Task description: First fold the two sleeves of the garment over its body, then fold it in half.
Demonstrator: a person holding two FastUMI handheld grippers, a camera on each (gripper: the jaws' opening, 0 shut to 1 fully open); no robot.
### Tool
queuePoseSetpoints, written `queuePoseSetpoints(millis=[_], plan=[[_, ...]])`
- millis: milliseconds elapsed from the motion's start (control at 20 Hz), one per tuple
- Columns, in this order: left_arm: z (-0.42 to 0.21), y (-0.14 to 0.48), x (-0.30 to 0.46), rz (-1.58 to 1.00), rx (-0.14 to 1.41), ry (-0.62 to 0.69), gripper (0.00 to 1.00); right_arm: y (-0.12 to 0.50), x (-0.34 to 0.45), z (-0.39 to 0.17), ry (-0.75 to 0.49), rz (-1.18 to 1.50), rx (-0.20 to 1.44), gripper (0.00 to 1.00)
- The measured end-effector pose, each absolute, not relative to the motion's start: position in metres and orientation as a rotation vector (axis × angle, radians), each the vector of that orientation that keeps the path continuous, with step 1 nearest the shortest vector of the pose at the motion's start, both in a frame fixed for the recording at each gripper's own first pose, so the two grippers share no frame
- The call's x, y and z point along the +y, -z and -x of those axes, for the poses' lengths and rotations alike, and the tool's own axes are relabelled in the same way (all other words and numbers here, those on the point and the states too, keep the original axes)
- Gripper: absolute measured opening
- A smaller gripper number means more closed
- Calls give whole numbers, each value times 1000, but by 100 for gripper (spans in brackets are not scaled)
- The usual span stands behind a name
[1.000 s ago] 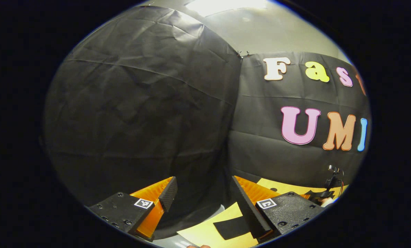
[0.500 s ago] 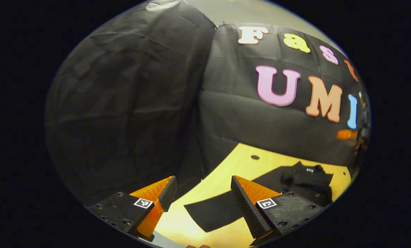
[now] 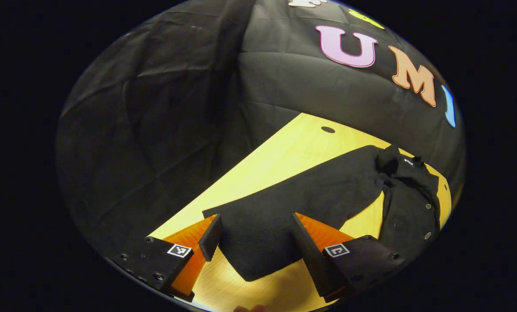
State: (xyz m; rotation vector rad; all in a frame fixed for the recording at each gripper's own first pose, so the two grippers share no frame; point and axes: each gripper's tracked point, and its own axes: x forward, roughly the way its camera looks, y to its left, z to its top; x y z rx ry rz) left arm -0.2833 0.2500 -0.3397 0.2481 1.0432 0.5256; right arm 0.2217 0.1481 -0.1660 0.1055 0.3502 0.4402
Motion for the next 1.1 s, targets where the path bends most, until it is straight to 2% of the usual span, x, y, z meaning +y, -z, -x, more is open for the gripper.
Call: queuePoseSetpoints(millis=[150,200,250,300,350,450,550,600,650,750,900,1000,1100], plan=[[297,352,260,-288,1090,-553,95,151,108,-224,-357,-95,325,93],[297,353,261,-313,1088,-545,94,140,93,-229,-315,-78,290,100],[296,352,259,-327,1091,-540,93,127,75,-232,-279,-66,257,100],[294,352,259,-331,1087,-538,93,116,61,-235,-246,-59,230,94],[294,352,260,-328,1085,-542,93,108,49,-235,-220,-57,210,97],[293,353,260,-320,1073,-556,95,97,30,-234,-174,-66,178,94],[292,355,259,-320,1073,-547,92,93,17,-232,-148,-85,166,94],[290,355,257,-321,1075,-531,87,95,15,-231,-143,-94,171,100],[288,357,253,-329,1080,-503,84,99,14,-230,-140,-99,183,94],[286,362,247,-344,1092,-457,60,110,12,-228,-144,-99,213,94],[282,367,244,-362,1104,-443,16,117,9,-226,-148,-76,230,100],[280,366,245,-351,1084,-461,2,113,5,-227,-143,-74,225,97],[276,365,242,-329,1056,-467,0,107,-3,-227,-134,-98,210,97]])
